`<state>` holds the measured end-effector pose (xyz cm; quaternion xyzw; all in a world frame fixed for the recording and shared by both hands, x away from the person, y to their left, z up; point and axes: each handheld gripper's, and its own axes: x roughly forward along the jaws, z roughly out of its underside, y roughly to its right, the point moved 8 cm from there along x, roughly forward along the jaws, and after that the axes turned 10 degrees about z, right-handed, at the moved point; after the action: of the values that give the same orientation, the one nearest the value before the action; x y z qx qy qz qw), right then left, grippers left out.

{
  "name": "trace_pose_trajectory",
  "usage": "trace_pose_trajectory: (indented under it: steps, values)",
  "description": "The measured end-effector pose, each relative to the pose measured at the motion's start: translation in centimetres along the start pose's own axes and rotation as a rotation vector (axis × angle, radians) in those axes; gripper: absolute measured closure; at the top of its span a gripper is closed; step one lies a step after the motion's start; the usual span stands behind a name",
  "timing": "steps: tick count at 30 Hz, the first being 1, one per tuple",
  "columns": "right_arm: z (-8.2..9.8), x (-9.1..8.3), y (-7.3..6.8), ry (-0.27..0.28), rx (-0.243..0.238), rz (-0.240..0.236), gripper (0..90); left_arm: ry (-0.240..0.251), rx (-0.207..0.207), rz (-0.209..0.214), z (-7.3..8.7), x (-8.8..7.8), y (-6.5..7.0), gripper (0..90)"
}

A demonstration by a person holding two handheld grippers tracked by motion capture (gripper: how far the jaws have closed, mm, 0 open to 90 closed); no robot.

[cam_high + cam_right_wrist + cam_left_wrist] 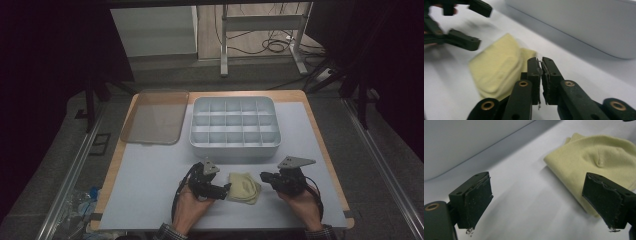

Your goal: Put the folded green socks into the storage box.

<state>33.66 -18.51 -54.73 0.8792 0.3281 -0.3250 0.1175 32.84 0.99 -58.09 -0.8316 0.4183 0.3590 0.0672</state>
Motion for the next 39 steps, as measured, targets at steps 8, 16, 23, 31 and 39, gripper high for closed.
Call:
trace_pose_trajectory:
  steps: [8,16,23,31,39]
  values:
    - [-0.8,0.6,-3.1,0.005,-0.058,-0.065,86.6,0.003,-0.006,0.004,0.7,-0.2,0.1,7.8]
    - [0.4,2.1,-3.2,-0.045,-0.086,-0.042,86.3,0.004,0.006,0.004,0.6,0.0,0.4,8.5]
    - [1.2,2.1,-2.1,-0.063,-0.084,-0.005,86.4,0.016,0.0,0.012,0.2,0.4,0.6,10.2]
    - [1.3,2.4,-1.9,-0.064,-0.094,0.007,87.0,0.072,-0.002,0.017,-1.0,0.1,1.1,10.0]
    - [1.4,2.5,-1.8,-0.069,-0.094,0.006,87.5,0.003,0.017,-0.025,-0.9,1.6,0.9,9.8]
